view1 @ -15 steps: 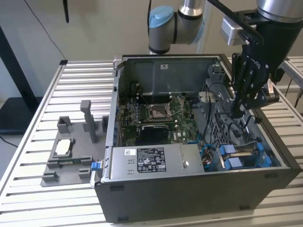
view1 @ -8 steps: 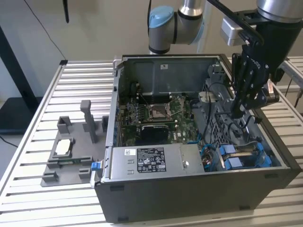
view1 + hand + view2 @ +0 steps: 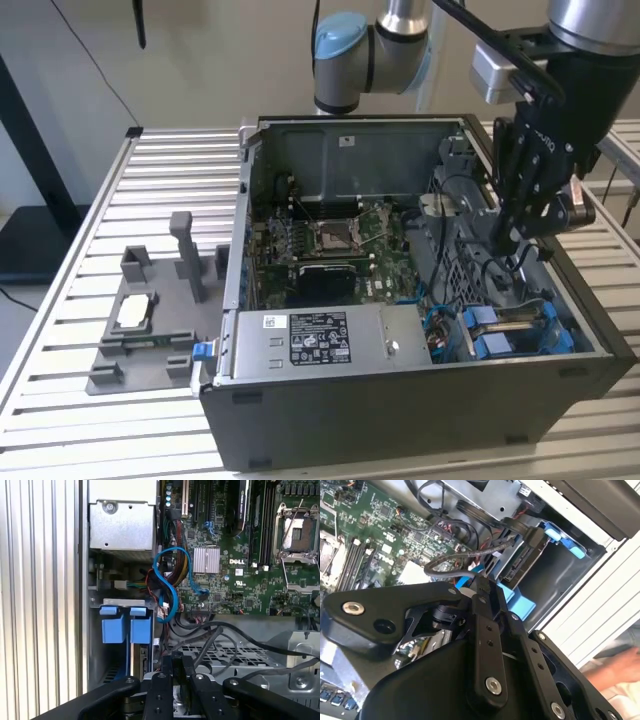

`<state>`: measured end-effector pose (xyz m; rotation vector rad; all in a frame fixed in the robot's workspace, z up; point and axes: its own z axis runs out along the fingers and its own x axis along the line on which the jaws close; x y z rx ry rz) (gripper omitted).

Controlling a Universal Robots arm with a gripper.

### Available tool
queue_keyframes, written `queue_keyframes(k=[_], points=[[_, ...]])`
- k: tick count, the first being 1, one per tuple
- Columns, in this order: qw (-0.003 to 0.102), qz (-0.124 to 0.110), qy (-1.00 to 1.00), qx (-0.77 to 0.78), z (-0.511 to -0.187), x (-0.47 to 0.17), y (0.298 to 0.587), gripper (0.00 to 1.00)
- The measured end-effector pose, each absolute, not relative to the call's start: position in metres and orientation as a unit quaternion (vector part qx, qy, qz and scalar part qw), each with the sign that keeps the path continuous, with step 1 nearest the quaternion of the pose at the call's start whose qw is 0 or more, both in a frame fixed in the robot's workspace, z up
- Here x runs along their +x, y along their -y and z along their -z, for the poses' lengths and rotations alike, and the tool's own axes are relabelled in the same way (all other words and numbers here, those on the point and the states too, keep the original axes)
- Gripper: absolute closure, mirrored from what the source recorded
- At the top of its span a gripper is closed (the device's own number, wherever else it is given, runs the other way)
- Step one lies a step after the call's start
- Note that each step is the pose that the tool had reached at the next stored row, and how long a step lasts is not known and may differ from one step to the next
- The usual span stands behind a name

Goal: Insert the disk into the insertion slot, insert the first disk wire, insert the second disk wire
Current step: 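Insert the first disk wire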

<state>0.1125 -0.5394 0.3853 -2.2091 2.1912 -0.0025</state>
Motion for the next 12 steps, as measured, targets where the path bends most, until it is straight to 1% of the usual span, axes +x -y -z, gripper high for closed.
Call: queue_keyframes(k=[7,12], points=[[0.014,0.000,-0.704,-0.710,-0.382,0.116,0.554,0.81],[0.014,-0.001,-0.704,-0.710,-0.378,0.119,0.559,0.81]])
